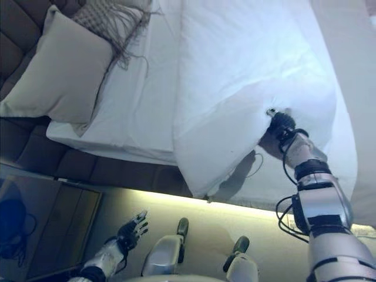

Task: Make the bed neatly

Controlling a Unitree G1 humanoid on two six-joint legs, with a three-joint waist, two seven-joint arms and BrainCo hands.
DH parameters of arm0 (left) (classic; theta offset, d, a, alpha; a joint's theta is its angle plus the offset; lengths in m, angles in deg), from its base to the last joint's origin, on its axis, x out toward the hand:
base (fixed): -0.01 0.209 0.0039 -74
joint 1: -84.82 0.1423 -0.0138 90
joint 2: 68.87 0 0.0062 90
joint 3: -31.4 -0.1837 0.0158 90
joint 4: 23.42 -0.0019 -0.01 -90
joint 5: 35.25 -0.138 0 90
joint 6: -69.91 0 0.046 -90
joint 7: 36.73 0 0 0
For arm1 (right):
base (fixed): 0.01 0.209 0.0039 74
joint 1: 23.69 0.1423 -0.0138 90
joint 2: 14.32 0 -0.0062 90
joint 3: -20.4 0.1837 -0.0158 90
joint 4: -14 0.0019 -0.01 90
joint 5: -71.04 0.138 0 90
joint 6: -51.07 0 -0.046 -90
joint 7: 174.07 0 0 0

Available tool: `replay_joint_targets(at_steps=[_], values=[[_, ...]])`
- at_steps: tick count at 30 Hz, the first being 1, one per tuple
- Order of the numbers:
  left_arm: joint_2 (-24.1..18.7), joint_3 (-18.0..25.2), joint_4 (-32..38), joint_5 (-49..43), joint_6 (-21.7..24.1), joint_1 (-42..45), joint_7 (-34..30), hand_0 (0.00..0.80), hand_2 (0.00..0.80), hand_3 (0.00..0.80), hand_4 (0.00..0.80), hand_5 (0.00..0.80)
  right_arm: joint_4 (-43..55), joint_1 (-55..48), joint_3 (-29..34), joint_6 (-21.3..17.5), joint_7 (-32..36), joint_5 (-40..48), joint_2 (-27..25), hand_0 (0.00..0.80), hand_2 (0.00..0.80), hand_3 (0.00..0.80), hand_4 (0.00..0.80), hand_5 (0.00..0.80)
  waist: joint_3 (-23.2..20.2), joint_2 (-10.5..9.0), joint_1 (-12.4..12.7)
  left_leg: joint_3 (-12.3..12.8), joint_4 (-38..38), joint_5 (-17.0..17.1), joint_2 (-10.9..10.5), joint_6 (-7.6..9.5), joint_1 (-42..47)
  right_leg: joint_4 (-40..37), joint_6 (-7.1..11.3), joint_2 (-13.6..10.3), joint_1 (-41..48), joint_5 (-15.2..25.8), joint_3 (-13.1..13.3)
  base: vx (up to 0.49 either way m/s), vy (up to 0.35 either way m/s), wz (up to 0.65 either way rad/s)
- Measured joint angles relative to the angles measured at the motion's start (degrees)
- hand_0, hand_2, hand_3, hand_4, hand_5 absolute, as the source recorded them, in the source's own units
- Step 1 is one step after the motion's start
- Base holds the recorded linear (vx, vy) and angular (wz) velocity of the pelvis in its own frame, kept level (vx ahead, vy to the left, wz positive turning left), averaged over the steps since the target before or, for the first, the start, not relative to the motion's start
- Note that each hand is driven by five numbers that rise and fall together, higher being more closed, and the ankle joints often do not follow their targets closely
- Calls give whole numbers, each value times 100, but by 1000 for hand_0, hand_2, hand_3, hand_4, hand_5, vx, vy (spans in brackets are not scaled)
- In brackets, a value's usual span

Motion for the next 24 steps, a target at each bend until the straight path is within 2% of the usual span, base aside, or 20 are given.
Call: replay_joint_targets(at_steps=[4, 8, 11, 15, 24], values=[[59, -121, 46, 760, -227, -159, -276, 0, 0, 0, 0, 0, 303, -171, -304, 87, -5, 1, 380, 800, 800, 800, 800, 800, -136, -80, 2, -24, -120, 3, 3, -8, 221, -315, 21, 60, 332, 85, -89, 145, 14, 7], [289, -129, 469, 1860, -579, -204, -538, 0, 0, 0, 0, 0, 635, -316, -470, 90, -22, 1, 712, 800, 800, 800, 800, 800, -161, -122, -2, -19, -159, 2, 6, -11, 345, -415, 31, 88, 507, 96, -90, 91, -27, 4], [390, -364, 538, 2540, -780, -511, -538, 0, 0, 0, 0, 0, 680, -316, -545, 88, -101, 4, 989, 800, 800, 800, 800, 800, -207, -238, -2, -21, -156, 22, 54, -43, 342, -416, 10, 141, 511, 96, -89, 25, -96, 1], [525, -444, 543, 3384, -901, -983, -255, 0, 0, 0, 0, 0, 789, -317, -768, 19, -293, 65, 1214, 800, 800, 800, 800, 800, -193, -509, -12, -20, -152, 53, 157, -101, 318, -417, -60, 238, 475, 113, -78, -52, -146, -4], [711, -413, 428, 6002, -948, -1535, 622, 0, 0, 0, 0, 0, 955, -166, -983, -664, -402, 786, 1670, 800, 800, 800, 800, 800, 75, -1143, -1, -56, -2, 145, 425, -272, -299, -379, -285, 521, -105, 205, -54, -105, -145, -4]])
